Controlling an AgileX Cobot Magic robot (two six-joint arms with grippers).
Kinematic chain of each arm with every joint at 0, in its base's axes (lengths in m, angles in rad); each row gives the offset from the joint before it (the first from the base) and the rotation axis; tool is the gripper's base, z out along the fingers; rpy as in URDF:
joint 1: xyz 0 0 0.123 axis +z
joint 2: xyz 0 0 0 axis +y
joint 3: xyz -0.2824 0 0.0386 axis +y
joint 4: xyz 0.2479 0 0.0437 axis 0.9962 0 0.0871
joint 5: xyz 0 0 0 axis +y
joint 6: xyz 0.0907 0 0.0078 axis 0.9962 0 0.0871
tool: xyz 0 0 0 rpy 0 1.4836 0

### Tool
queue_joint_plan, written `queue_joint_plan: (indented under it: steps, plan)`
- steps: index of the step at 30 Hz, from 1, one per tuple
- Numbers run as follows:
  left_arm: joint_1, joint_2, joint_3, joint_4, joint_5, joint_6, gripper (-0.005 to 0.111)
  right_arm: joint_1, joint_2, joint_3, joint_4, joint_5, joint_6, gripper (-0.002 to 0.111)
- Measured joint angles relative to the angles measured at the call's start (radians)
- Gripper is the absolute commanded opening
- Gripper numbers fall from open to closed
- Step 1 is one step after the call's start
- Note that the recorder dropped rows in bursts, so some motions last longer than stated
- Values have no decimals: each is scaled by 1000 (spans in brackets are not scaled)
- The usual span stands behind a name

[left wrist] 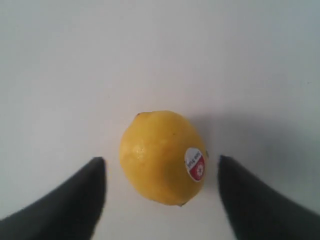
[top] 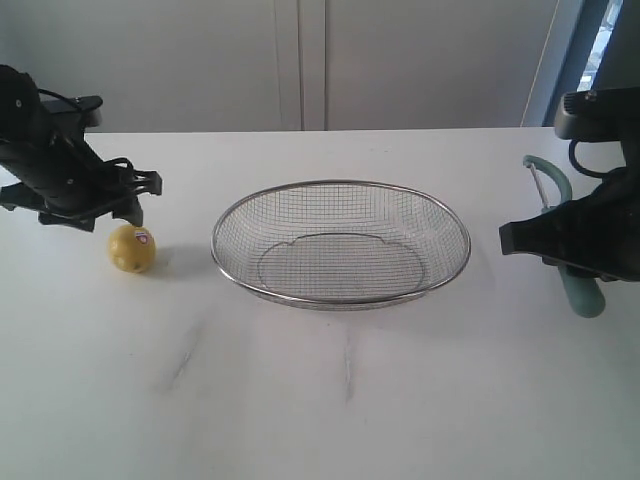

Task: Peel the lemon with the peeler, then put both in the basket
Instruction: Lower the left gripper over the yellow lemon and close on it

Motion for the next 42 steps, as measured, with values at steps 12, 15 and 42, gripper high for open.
queue_joint_plan:
  steps: [12,15,42]
  plan:
    - [0,82,-5,-11,-74,-35,105,0,0,0,0,0,0,0]
    - [0,103,-5,-12,-89,-36,105,0,0,0,0,0,0,0]
    - [-1,165,-5,-49,-135,-23,1,0,0,0,0,0,0,0]
